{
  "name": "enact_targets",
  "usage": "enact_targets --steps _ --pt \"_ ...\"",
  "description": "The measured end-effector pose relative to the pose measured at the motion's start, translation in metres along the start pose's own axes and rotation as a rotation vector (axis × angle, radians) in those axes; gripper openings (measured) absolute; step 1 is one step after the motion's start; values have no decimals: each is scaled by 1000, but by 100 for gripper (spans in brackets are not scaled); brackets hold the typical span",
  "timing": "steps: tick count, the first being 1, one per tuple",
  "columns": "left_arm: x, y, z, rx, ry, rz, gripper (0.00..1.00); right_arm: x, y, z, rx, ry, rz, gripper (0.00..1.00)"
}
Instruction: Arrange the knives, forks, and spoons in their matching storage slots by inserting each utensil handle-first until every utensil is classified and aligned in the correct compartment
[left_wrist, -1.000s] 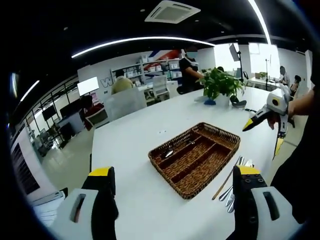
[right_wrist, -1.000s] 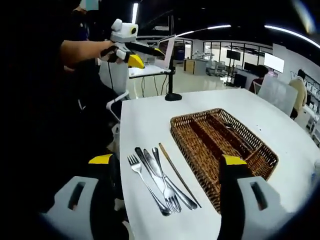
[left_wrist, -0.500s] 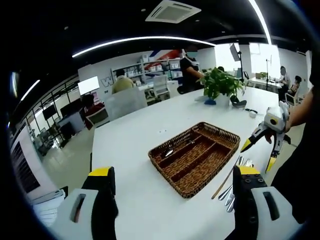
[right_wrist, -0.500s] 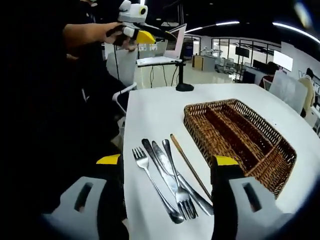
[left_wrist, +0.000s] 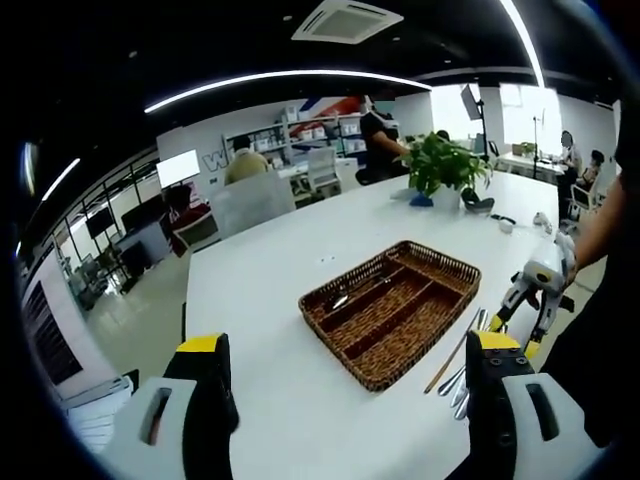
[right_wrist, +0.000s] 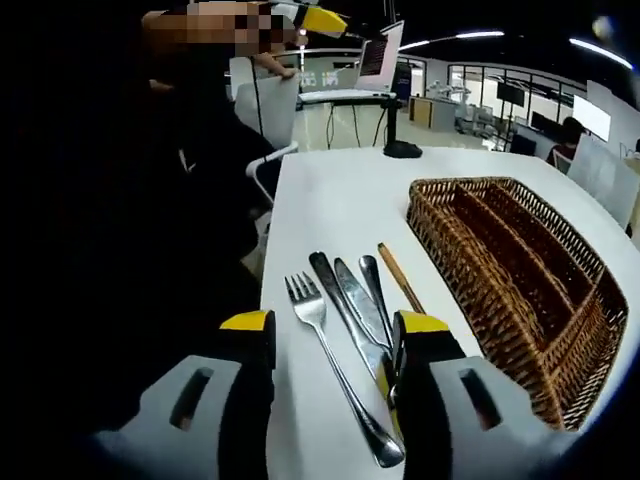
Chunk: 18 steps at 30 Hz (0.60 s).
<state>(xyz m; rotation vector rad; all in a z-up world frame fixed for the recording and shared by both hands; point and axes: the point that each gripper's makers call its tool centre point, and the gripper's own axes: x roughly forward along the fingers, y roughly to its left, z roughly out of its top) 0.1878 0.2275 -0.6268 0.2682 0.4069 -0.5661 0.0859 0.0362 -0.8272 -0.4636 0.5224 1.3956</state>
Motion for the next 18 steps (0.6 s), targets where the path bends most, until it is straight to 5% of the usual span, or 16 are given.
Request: enact_targets --steps 8,18 --pt "-5 3 -2 -3 4 6 99 16 8 -21 -46 73 75 27" --pt "-13 9 -8 -7 16 21 99 29 9 -29 -91 100 134 20"
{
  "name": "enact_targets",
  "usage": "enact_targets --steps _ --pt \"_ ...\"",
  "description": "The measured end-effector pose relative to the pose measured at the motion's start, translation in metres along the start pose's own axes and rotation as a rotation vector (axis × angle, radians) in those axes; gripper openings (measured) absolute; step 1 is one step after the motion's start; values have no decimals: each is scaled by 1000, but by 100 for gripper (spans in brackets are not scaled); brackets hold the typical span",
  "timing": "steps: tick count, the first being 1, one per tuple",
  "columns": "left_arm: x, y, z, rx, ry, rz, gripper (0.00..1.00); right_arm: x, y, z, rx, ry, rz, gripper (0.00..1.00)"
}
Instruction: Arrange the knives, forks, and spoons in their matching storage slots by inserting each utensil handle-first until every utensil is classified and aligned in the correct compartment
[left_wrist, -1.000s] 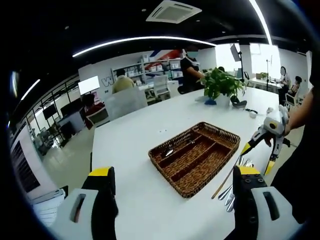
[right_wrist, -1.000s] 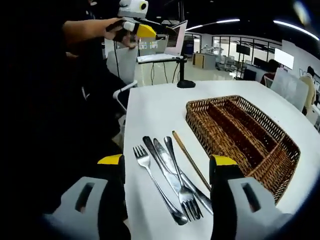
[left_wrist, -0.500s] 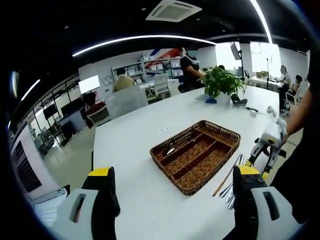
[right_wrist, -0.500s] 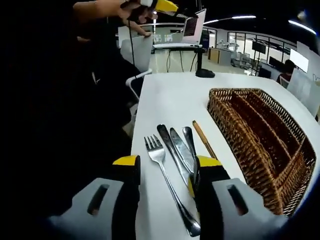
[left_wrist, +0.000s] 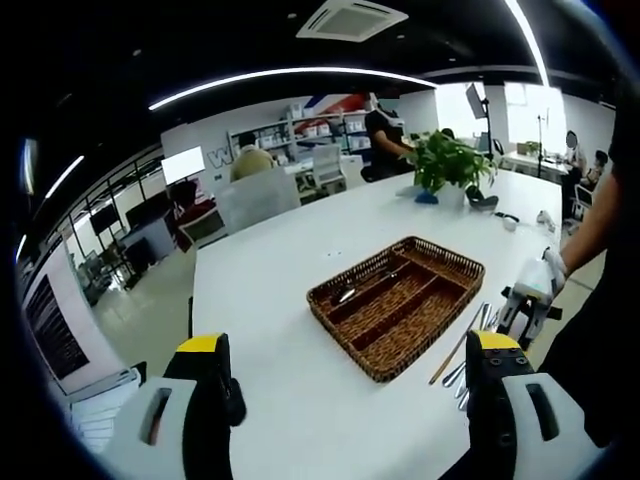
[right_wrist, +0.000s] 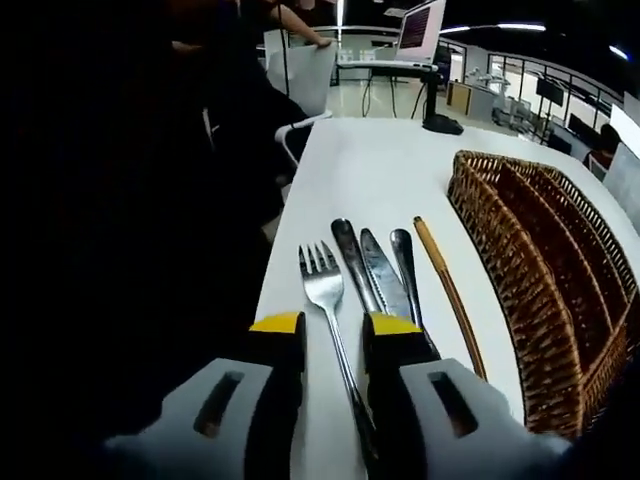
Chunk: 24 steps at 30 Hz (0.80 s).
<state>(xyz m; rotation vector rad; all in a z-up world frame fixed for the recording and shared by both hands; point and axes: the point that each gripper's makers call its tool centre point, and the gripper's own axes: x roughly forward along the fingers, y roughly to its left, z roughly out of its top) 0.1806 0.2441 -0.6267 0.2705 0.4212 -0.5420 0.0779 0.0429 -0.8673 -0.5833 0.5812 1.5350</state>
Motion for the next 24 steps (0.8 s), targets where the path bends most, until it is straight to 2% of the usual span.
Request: enact_targets --steps 6,7,12,14,16,17,22,24 --pt "-2 6 -2 1 4 8 99 1 -1 -6 -33 12 4 11" --pt "-2 6 -2 1 4 9 99 2 1 -4 -43 -3 13 10" --pt "-2 7 -2 1 6 11 99 4 1 -1 -66 3 36 9" --pt "-1 7 -3 6 11 12 99 5 4 -1 -135 23 65 7" --pt "0 6 -2 5 11 9 99 7 10 1 -182 14 96 4" --pt "0 6 -1 6 10 10 99 8 9 1 -192 9 89 3" --pt "-1 9 -1 0 7 21 99 7 7 1 -124 11 94 1" --pt "-2 10 -1 0 7 23 99 7 7 2 -130 19 91 1"
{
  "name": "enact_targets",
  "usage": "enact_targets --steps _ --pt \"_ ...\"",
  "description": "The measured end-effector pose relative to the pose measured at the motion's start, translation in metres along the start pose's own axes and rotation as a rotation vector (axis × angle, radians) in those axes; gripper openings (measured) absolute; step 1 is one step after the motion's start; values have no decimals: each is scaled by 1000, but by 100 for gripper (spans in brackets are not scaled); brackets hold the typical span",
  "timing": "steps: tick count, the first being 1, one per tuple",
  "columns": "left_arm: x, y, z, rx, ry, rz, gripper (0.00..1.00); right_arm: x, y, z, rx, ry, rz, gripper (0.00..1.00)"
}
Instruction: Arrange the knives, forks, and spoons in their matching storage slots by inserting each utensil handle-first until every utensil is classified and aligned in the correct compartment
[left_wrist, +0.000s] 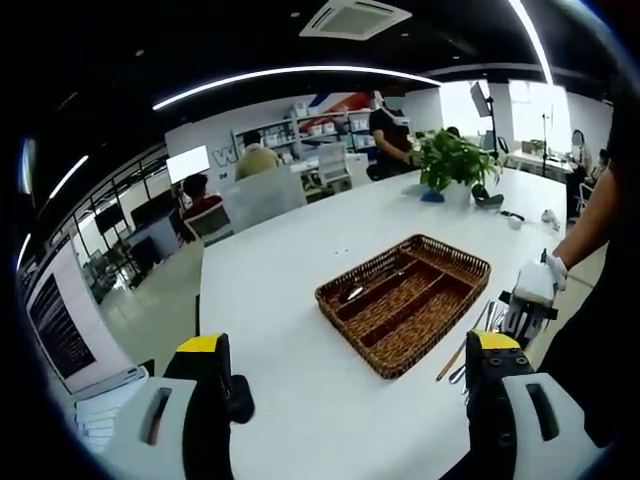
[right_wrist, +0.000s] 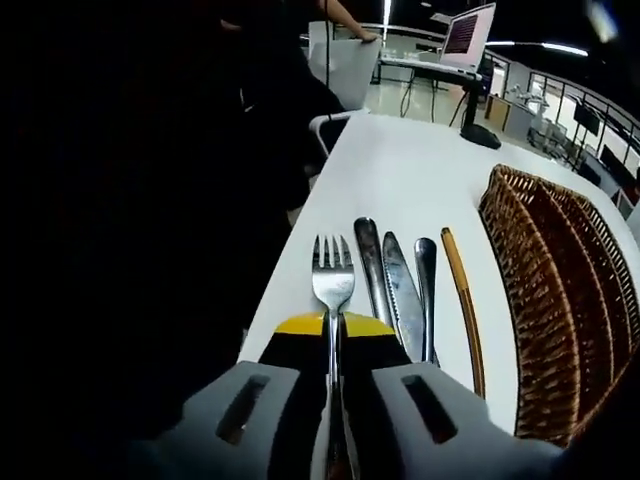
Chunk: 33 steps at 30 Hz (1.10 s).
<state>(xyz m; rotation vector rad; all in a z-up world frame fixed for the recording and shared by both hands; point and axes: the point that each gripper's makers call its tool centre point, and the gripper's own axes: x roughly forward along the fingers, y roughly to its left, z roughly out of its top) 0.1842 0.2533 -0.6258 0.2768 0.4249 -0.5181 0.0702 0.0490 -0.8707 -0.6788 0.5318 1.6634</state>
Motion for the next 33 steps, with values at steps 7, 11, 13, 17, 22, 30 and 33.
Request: enact_targets --steps 7,11,13,17,22,30,33 --pt "0 1 1 -2 -5 3 99 -3 -1 -1 16 54 -19 0" --pt "1 1 3 -3 -10 3 99 -15 -12 8 72 34 -56 0" --pt "3 -1 4 -3 -11 0 99 -18 -18 10 94 38 -71 0" --pt "6 -4 7 -1 -18 -4 99 -28 -28 11 116 56 -109 0" --pt "6 -3 8 -3 -25 0 99 -42 -32 17 145 60 -123 0" --pt "9 -7 11 -3 -40 -3 99 -58 -33 11 152 136 -147 0" --pt "10 -10 12 -4 -43 -7 99 -69 -36 18 159 155 -154 0"
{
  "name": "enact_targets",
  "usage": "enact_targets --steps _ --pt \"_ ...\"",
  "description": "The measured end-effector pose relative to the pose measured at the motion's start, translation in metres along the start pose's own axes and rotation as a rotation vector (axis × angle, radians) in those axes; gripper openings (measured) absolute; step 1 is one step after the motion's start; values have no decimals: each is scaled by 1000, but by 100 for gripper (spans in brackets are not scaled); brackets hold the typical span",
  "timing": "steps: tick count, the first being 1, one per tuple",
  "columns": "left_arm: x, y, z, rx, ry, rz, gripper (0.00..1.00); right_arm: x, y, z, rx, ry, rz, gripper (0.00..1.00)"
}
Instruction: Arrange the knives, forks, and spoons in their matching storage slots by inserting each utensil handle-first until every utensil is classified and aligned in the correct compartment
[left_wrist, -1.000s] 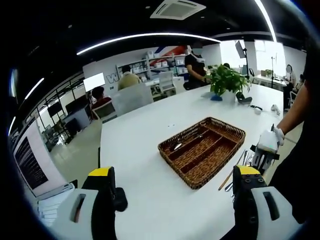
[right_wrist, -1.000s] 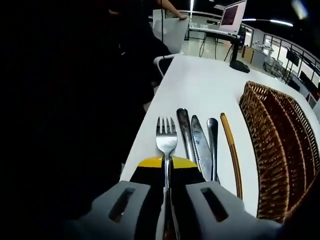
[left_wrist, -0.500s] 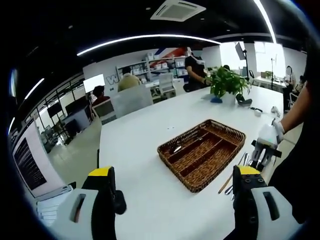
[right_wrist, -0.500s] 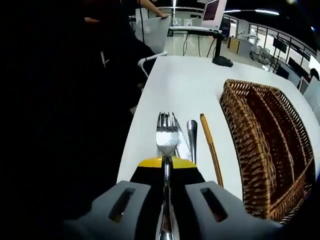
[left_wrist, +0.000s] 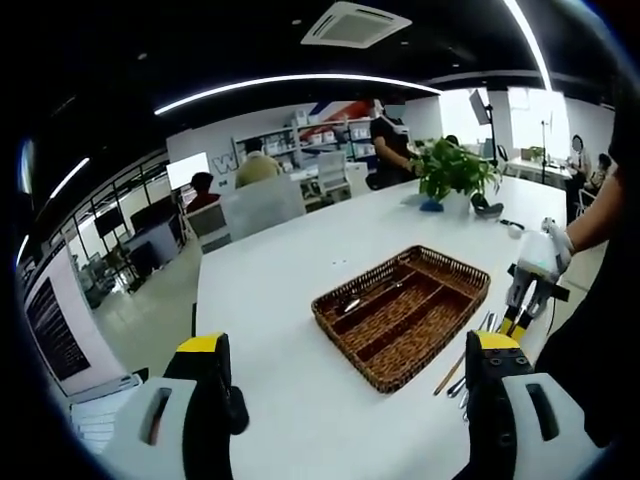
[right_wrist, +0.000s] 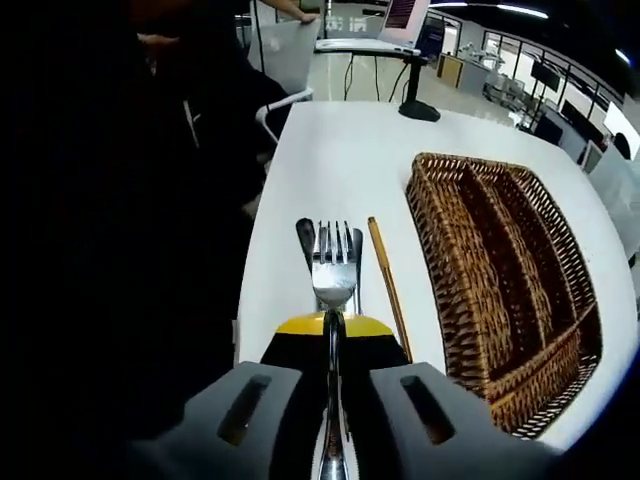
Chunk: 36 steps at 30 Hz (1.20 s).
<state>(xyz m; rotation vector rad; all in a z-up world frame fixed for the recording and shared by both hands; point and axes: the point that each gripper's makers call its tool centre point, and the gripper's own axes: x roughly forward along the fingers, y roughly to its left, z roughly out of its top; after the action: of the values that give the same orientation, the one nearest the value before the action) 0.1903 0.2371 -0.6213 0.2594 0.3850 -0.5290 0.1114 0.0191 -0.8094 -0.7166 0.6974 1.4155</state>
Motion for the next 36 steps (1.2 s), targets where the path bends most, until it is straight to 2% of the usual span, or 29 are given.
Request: enact_targets --steps 4,10,17,20,27,30,34,36 --pt "0 -4 -1 1 -5 -5 99 -16 -3 8 -11 18 3 0" --pt "1 -11 -4 -8 -12 -12 99 -41 -14 20 -26 52 -38 0" --pt "2 -13 -9 -5 -13 -28 99 -69 -28 37 3 63 -79 0" --pt "2 -14 -9 -12 -17 -40 99 -81 -36 45 -28 85 -108 0" --pt "1 -18 -10 -15 -17 -57 99 -106 -46 67 -54 97 -118 0" --pt "1 -20 -10 -13 -17 -68 99 -115 -45 74 -41 100 -97 0" --pt "3 -22 -10 -13 -18 -78 99 -132 -51 80 -73 136 -129 0" --pt "4 -23 -9 -9 -29 -83 99 -138 -51 85 -72 131 -133 0"
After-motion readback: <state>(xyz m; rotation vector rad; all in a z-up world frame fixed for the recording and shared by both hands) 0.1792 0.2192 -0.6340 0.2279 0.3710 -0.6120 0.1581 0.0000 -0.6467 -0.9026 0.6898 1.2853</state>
